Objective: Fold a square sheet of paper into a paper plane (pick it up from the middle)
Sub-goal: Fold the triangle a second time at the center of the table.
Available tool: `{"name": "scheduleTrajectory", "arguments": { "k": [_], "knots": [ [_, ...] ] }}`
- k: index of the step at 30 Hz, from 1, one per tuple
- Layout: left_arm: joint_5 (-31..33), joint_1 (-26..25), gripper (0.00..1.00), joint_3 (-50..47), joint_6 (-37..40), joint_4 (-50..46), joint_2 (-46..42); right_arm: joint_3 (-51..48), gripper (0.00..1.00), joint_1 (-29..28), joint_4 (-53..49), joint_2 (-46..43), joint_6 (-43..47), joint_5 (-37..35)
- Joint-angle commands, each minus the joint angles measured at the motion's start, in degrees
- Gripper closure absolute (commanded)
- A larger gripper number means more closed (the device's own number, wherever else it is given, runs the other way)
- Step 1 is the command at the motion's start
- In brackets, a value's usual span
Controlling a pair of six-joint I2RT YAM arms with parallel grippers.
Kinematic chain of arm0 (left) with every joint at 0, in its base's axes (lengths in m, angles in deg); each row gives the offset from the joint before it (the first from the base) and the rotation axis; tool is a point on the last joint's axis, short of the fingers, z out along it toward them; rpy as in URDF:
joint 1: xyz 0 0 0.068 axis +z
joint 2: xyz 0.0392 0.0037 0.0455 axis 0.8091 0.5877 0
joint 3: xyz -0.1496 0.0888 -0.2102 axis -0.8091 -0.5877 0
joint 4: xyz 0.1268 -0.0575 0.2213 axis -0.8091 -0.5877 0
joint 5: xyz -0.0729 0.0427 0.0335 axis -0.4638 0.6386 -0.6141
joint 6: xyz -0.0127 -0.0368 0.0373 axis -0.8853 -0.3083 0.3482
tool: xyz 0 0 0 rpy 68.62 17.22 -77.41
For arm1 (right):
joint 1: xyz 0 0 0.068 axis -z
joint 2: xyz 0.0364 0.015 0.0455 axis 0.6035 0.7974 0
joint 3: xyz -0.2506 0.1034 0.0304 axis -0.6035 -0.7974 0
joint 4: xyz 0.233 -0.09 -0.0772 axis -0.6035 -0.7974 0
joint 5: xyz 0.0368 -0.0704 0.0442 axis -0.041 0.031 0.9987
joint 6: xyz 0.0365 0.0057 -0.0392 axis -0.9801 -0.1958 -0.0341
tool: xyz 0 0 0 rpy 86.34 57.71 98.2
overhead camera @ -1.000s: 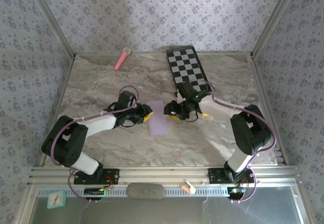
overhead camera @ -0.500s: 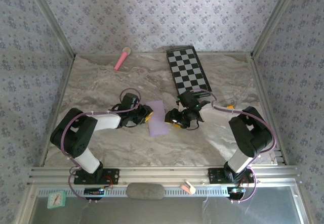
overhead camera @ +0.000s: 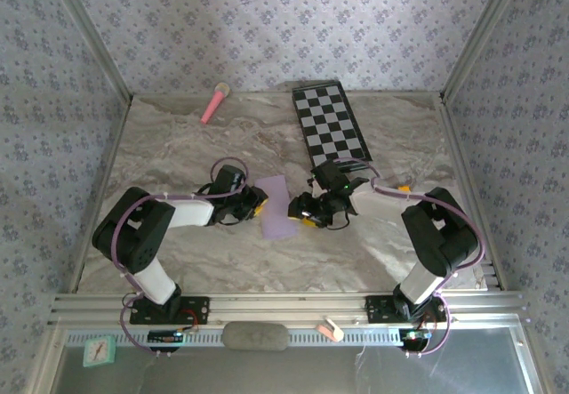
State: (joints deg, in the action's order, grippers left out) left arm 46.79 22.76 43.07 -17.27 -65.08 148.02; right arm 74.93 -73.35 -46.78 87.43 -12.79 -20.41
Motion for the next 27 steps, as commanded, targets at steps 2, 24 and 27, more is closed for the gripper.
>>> {"name": "scheduleTrajectory", "arguments": {
  "k": [2, 24, 27],
  "knots": [
    [1.8, -0.3, 0.69, -0.3, -0.7, -2.4, 1.7, 0.1, 0.46, -0.5, -2.6, 1.8, 1.5, 2.3],
    [1.7, -0.3, 0.70, -0.2, -0.4, -2.9, 1.8, 0.2, 0.57, -2.0, 2.5, 3.8, 2.2, 8.5],
    [1.7, -0.3, 0.71, -0.2, -0.4, -2.9, 1.9, -0.6, 0.59, -1.6, 4.5, 3.0, 1.1, 8.4]
  ]
}}
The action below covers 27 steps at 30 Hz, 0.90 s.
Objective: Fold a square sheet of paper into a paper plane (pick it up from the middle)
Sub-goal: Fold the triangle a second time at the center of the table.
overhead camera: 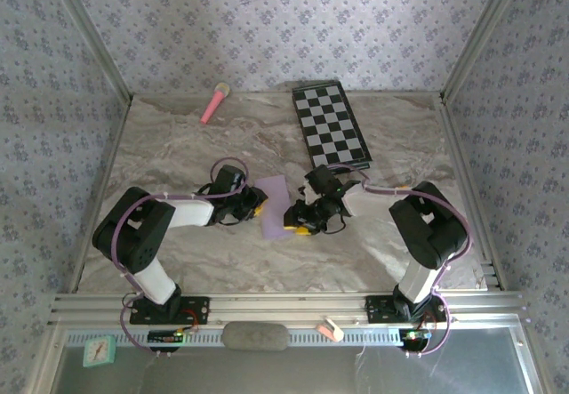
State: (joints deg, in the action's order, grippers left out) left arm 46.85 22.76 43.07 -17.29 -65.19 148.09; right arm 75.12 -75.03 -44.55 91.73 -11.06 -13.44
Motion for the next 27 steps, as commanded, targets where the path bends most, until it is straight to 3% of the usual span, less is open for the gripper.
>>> {"name": "scheduleTrajectory", "arguments": {
  "k": [1, 18, 27],
  "knots": [
    [1.6, -0.3, 0.71, -0.2, -0.4, -2.9, 1.8, -1.0, 0.60, 0.2, 2.6, -1.5, -0.8, 1.3],
    [0.8, -0.3, 0.71, 0.7, 0.6, -2.4, 1.5, -1.9, 0.84, 1.5, 2.8, -0.8, -4.2, 0.3],
    [0.1, -0.1, 0.67, 3.8, 7.3, 0.0, -2.8, -2.0, 0.97, 2.0, -2.4, -2.7, -4.1, -2.2]
  ]
}}
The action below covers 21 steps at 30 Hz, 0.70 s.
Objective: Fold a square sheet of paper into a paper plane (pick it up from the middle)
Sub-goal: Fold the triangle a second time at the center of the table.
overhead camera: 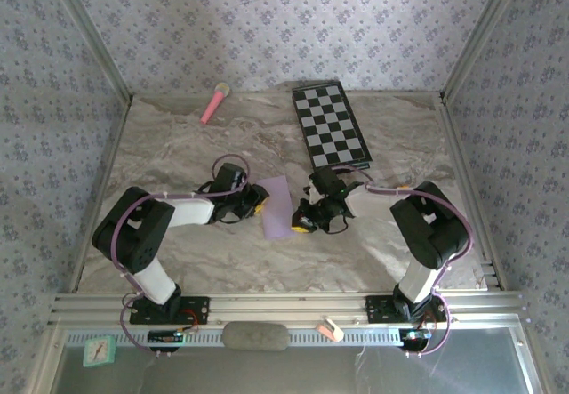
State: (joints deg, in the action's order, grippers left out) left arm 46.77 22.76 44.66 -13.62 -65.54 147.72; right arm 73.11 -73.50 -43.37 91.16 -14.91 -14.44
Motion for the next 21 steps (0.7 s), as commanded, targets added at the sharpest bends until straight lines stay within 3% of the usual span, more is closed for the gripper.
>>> {"name": "scheduleTrajectory", "arguments": {
  "k": [1, 13, 21],
  "knots": [
    [-0.2, 0.0, 0.67, 2.8, 4.2, 0.3, -2.4, -0.1, 0.97, 0.5, -4.3, -2.5, -0.3, -1.3],
    [-2.9, 0.2, 0.71, 6.0, 5.4, -4.0, 5.5, 1.5, 0.97, 0.5, -6.0, -4.1, 0.7, -1.0],
    [-2.8, 0.2, 0.75, 6.2, 6.5, -4.9, 7.0, 6.1, 0.97, -1.1, -3.3, -0.2, 1.7, 1.2]
  ]
}}
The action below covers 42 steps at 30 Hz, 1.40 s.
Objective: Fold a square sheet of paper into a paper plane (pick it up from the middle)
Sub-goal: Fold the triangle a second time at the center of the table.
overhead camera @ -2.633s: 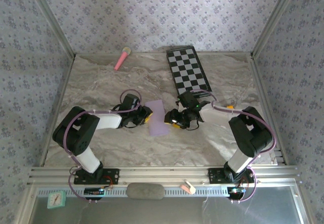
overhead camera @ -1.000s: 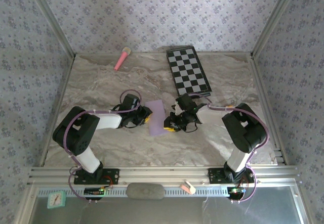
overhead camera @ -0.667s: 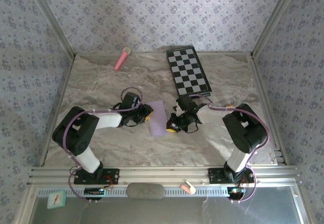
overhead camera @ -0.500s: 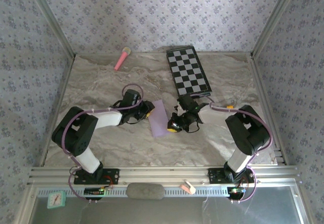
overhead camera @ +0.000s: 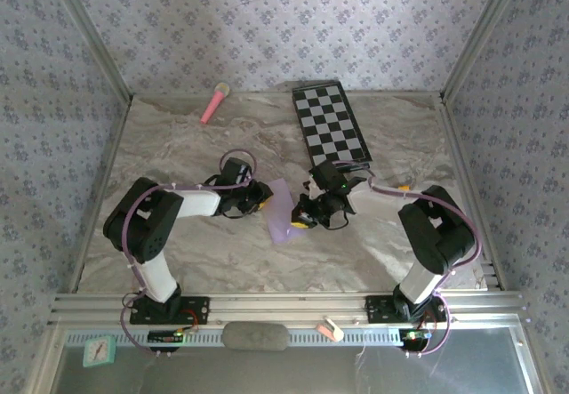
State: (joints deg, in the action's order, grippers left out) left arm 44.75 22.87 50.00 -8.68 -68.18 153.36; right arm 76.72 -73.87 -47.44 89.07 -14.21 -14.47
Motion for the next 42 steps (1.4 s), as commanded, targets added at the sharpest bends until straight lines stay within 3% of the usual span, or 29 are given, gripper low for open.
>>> {"name": "scheduleTrajectory", "arguments": {
  "k": [1, 17, 42],
  "knots": [
    [-0.9, 0.0, 0.75, 0.9, 1.6, -2.3, 1.4, 3.2, 0.97, -1.1, 1.0, 2.6, 0.9, 1.3],
    [-1.1, 0.1, 0.81, 0.9, 2.1, -2.2, 2.1, 7.5, 0.99, -3.2, 6.0, 10.7, -2.3, -2.2],
    [-1.3, 0.2, 0.83, 0.8, 1.6, -2.6, 2.9, 8.3, 0.99, -3.9, 7.8, 13.0, -2.8, -3.5]
  ]
}}
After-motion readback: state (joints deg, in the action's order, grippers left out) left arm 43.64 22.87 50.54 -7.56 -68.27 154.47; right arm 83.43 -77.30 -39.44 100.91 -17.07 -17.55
